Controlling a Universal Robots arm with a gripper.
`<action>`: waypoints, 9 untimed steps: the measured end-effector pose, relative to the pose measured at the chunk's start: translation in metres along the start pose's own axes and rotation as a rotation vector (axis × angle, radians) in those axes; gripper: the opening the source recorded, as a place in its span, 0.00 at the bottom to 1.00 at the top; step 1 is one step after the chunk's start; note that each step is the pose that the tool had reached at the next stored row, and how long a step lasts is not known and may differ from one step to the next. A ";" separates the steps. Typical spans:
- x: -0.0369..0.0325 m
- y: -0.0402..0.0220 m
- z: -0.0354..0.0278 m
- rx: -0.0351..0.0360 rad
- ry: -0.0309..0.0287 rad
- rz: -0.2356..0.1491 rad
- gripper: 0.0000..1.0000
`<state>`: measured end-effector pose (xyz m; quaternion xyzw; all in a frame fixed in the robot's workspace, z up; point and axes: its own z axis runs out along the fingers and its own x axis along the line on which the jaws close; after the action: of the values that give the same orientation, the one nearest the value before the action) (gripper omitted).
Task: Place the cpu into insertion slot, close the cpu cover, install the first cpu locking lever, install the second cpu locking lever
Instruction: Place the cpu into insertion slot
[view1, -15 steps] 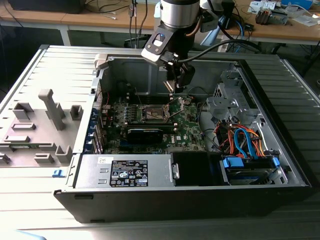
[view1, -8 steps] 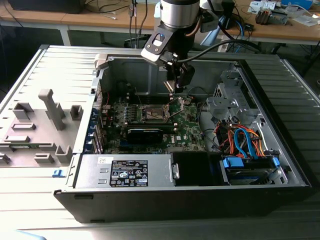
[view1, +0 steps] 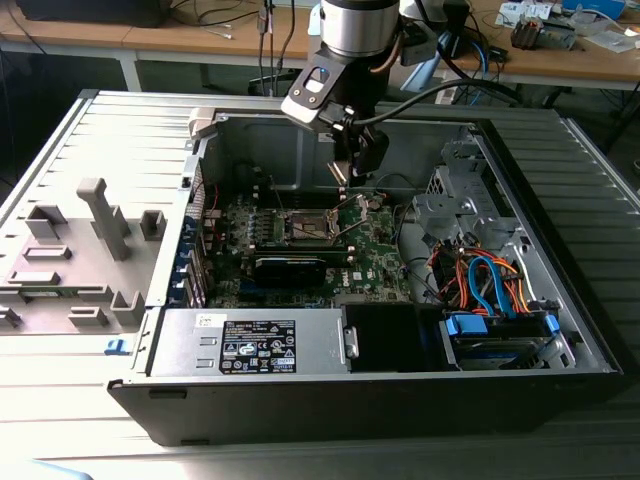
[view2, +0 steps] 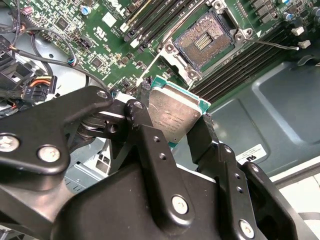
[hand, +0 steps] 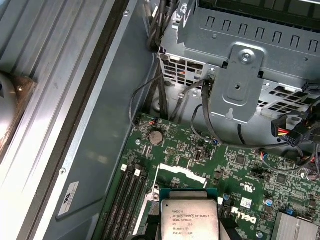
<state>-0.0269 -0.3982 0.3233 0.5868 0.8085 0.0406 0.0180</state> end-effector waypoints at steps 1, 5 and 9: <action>0.0000 0.0000 0.0001 -0.0001 -0.0002 0.002 0.55; 0.0000 0.0000 0.0003 -0.0003 -0.0011 0.014 0.55; 0.0000 0.0000 0.0005 -0.0005 -0.0024 0.028 0.55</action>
<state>-0.0269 -0.3982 0.3229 0.5980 0.8002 0.0404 0.0185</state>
